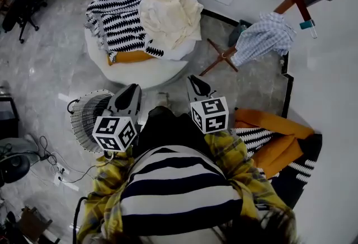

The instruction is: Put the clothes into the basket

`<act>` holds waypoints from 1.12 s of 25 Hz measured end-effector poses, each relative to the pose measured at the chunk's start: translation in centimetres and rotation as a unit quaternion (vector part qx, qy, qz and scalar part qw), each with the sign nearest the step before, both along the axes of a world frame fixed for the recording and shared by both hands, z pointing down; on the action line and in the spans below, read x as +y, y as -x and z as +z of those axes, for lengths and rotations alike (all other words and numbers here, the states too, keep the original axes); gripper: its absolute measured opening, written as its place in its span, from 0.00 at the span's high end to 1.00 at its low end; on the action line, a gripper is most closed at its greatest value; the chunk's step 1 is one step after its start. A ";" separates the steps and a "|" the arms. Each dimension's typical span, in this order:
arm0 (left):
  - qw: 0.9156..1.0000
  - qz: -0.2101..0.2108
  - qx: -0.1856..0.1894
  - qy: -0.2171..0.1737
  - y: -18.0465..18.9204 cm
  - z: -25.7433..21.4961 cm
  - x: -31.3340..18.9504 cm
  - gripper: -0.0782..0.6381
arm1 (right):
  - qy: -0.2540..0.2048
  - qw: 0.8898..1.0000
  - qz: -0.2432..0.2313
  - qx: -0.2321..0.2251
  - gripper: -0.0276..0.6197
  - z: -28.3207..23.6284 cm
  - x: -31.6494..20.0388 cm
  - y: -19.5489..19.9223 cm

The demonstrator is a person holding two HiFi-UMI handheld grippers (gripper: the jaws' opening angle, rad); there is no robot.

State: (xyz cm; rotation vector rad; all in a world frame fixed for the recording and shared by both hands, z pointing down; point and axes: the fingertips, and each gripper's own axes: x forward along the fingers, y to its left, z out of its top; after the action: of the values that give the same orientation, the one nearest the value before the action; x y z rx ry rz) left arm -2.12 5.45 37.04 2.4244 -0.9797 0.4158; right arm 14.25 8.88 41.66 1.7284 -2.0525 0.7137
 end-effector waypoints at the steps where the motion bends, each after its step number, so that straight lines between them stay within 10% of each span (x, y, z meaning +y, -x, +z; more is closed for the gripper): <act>1: 1.000 -0.001 0.002 0.003 -0.2 0.3 -0.5 0.83 | 0.001 1.000 -0.003 0.003 0.91 0.2 -0.6 0.0; 28: 0.998 -0.033 0.006 0.060 -3.2 6.8 -17.4 0.83 | 0.045 0.998 -0.040 0.005 0.76 6.1 -21.2 -5.0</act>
State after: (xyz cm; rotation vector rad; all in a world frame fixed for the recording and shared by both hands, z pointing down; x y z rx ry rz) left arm 1.05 -11.92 43.85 2.2794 -0.9976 0.4242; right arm 19.28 -12.32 47.79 1.5879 -2.0387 0.7596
